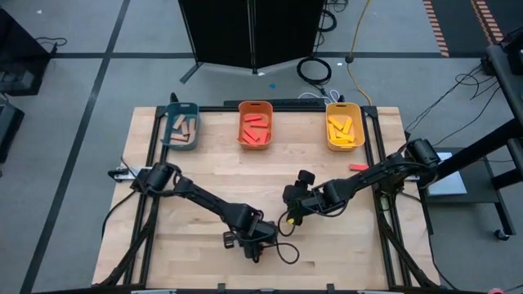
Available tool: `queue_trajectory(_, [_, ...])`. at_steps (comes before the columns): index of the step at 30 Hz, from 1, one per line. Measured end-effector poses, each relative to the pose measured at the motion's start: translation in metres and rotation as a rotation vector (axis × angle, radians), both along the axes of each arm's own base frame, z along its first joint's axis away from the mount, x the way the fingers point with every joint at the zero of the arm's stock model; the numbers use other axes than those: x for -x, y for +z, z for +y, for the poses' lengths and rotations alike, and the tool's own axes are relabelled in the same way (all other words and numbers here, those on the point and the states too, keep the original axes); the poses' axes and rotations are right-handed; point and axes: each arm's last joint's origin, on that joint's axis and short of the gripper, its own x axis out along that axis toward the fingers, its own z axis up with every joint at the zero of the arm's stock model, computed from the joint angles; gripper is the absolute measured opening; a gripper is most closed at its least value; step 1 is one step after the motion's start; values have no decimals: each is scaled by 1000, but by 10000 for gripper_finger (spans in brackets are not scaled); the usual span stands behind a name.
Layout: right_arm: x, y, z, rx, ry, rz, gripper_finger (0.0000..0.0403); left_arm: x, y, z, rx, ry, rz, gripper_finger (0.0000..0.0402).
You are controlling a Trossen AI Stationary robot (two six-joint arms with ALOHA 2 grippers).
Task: Sort blocks
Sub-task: Put the red block into the orange bin
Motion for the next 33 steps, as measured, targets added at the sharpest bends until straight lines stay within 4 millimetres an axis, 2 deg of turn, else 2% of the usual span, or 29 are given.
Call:
queue_trajectory(7, [1,-1,-1,8,2,18,199,5,30,22,-42,147,5,87])
queue_trajectory(12, [4,-2,-2,21,0,50,199,7,66,69,-71,346,-13,86])
queue_trajectory(17, [13,-1,-5,8,-69,96,199,26,101,118,-24,527,-28,86])
queue_trajectory(22, [24,-3,-9,5,-148,175,199,53,124,176,4,694,-104,86])
queue_trajectory(26, [29,-4,-10,9,-184,215,199,67,136,231,60,872,-237,86])
queue_trajectory(33, [27,-3,-11,86,-134,209,199,80,133,331,106,1249,-418,88])
